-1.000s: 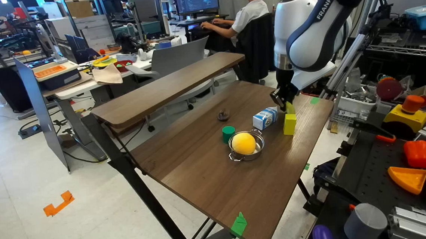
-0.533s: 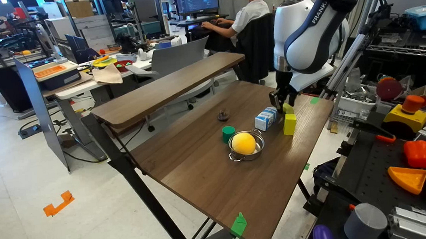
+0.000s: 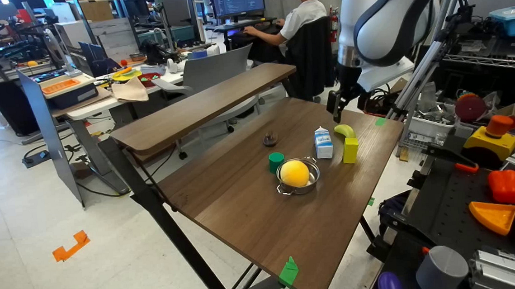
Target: Move the banana forwards.
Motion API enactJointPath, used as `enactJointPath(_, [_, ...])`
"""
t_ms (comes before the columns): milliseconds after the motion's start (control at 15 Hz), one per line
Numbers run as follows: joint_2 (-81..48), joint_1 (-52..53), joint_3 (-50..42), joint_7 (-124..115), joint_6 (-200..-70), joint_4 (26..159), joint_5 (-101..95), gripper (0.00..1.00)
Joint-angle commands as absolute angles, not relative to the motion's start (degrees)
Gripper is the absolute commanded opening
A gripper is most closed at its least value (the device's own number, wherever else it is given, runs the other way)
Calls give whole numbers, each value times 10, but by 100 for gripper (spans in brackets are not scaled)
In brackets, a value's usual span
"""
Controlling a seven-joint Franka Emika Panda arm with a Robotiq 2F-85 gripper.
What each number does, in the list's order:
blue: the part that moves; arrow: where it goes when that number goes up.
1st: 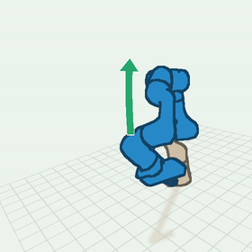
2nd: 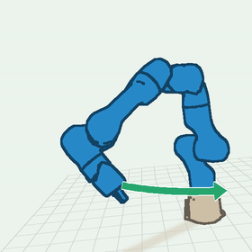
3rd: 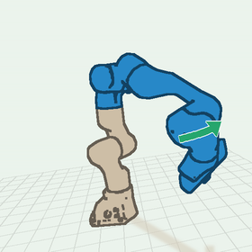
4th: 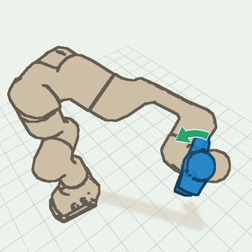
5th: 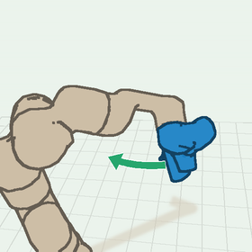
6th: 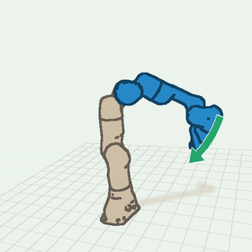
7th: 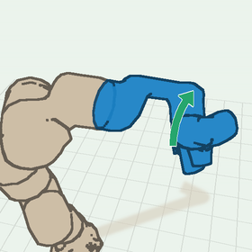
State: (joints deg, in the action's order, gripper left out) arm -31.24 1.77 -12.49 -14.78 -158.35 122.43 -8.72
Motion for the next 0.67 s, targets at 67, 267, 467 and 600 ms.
enactJointPath(67, [-138,19,-131,-150,-1596,1381,-82,100])
enactJointPath(267, [-149,10,-125,-162,-1579,1362,-90,100])
enactJointPath(467, [-82,0,-119,-168,-1570,1420,-91,100])
enactJointPath(600, [-74,-1,-118,-169,-1570,1428,-91,100])
